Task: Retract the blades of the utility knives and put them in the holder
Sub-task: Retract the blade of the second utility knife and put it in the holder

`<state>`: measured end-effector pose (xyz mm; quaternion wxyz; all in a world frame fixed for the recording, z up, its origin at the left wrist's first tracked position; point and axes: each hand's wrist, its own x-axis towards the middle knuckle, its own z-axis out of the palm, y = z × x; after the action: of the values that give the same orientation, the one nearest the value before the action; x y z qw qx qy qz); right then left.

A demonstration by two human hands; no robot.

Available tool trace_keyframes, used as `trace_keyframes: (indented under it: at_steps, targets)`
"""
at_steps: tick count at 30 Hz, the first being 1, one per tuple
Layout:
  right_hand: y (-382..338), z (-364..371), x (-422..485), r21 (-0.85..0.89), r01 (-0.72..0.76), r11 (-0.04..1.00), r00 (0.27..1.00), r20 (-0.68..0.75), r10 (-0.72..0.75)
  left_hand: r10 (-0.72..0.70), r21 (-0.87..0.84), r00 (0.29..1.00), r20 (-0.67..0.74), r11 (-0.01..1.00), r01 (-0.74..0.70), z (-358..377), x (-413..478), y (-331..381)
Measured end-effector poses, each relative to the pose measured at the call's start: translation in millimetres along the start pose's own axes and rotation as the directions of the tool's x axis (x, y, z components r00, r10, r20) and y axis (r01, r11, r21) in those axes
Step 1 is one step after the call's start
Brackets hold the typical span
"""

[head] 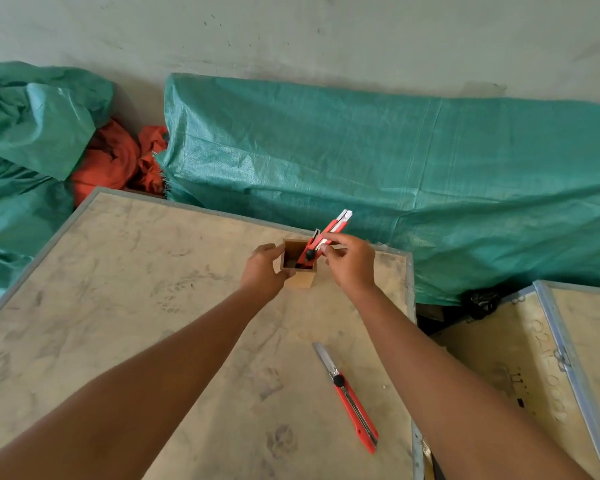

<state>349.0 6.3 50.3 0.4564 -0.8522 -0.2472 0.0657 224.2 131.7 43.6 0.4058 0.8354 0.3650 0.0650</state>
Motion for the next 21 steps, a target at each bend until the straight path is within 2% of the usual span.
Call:
trace_keyframes:
  at_steps: [4, 9, 15, 21]
  targets:
    - [9, 19, -4, -0.086, 0.046, 0.995, 0.999, -0.020, -0.048, -0.068, 0.014, 0.996, 0.065, 0.998, 0.067, 9, 14, -5]
    - [18, 34, -9, -0.151, 0.045, 0.988, 0.997, 0.062, -0.036, -0.056, -0.025, 0.997, 0.049, 0.998, 0.057, 12, 17, -8]
    - [19, 33, -10, -0.136, 0.050, 0.989, 0.992, 0.121, -0.033, -0.069, -0.054, 0.997, 0.042, 0.996, 0.071, 13, 18, -12]
    - [21, 12, -29, -0.093, 0.106, 0.990, 0.991, 0.094, -0.097, -0.119, -0.107, 0.992, 0.039, 0.987, 0.123, 12, 5, -9]
